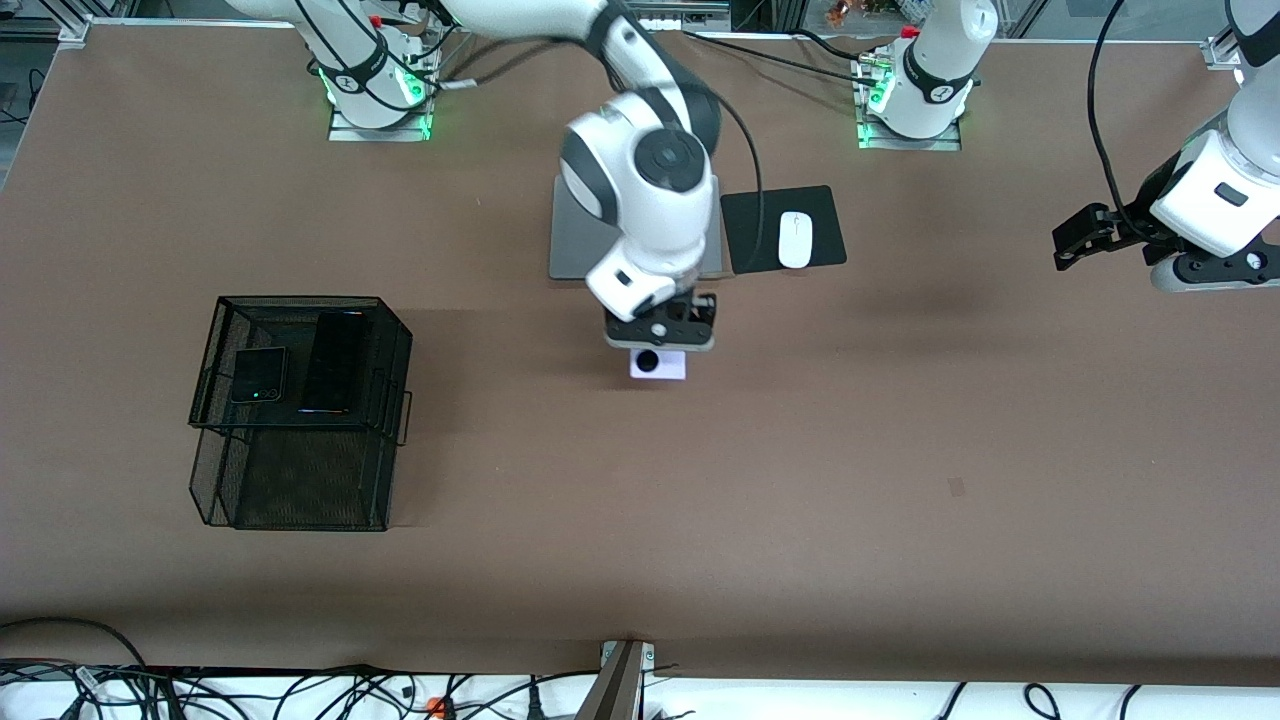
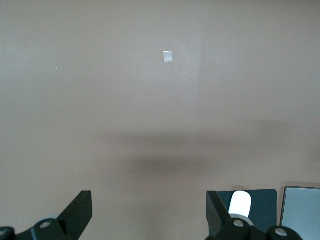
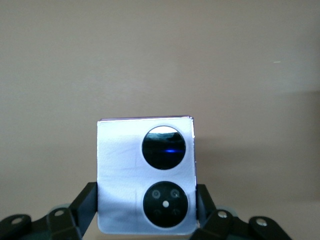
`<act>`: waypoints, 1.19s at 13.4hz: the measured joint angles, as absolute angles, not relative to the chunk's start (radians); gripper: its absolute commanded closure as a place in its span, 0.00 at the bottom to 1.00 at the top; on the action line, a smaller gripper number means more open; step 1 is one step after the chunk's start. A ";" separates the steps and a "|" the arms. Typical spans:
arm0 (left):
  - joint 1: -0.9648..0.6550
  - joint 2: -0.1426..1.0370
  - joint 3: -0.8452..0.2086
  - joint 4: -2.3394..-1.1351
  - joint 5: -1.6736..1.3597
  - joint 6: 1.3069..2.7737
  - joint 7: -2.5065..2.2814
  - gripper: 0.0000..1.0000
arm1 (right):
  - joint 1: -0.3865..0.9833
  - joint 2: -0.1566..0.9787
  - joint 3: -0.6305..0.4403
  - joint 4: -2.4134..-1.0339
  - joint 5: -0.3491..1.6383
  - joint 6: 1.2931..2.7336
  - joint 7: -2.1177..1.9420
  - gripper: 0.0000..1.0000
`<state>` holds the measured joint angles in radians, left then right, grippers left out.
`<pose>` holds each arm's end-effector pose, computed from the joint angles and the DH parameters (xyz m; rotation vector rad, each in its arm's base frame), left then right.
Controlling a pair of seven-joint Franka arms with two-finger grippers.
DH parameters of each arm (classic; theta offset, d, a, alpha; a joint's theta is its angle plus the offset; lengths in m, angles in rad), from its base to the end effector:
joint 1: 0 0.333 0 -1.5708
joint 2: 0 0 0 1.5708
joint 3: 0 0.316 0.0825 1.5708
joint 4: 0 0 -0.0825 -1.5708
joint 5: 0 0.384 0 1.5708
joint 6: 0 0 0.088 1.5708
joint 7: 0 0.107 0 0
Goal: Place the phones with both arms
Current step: 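Carry the white phone to the mesh basket and lower it in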
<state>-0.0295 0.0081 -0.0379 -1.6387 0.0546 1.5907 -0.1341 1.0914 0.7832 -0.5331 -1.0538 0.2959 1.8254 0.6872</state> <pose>0.5552 -0.0316 0.5898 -3.0794 -0.0987 0.0776 0.5444 0.5280 0.4143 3.1230 -0.0700 0.1655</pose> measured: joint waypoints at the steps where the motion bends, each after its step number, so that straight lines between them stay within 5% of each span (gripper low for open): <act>1: -0.030 0.008 -0.038 -1.639 0.055 1.591 -0.134 0.00 | 1.061 0.740 -0.533 -1.054 0.296 1.762 0.644 1.00; 8: -0.030 0.008 -0.042 -1.638 0.055 1.590 -0.134 0.00 | 0.780 0.663 -0.636 -1.078 0.296 1.591 0.191 1.00; 16: -0.030 0.008 -0.042 -1.638 0.055 1.590 -0.134 0.00 | 0.433 0.735 -0.622 -1.100 0.352 1.772 -0.276 1.00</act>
<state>-0.0298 0.0080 -0.0423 -1.6379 0.0546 1.5900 -0.1340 0.4333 0.7350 -0.6223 -1.0996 0.3516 1.7718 -0.2756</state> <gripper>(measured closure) 0.000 0.167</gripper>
